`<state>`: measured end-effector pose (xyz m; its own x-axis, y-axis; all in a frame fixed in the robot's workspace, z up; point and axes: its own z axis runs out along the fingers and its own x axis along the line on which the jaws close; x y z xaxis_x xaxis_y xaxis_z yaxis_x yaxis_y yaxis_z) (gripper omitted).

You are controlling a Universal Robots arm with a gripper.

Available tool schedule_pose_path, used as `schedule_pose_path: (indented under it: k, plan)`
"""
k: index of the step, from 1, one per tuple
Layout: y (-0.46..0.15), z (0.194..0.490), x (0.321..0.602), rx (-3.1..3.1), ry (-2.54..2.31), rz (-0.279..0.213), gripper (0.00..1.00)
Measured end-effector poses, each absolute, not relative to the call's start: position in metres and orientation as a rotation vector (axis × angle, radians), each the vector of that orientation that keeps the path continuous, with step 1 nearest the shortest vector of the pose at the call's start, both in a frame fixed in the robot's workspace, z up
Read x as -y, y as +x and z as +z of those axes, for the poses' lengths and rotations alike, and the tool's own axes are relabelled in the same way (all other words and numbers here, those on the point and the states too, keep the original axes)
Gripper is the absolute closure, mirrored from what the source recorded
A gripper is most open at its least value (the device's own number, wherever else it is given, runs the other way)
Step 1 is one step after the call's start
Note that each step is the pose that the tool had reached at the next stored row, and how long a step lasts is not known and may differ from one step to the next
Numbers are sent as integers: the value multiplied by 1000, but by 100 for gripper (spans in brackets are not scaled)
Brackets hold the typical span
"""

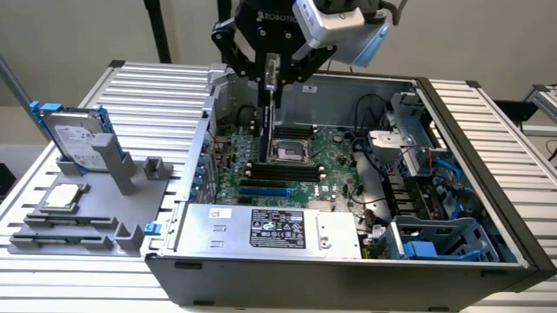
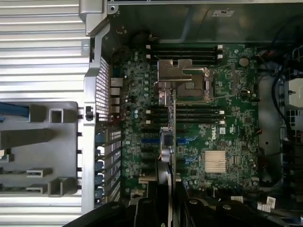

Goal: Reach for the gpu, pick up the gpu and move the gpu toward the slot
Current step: 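Pick up the gpu and move the gpu toward the slot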

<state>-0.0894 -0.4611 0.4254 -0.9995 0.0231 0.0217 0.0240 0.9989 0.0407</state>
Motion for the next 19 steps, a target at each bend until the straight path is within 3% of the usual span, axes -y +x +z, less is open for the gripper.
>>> schedule_pose_path:
  k: [19]
  plan:
    - [-31,407,448,3106,-37,-38,74]
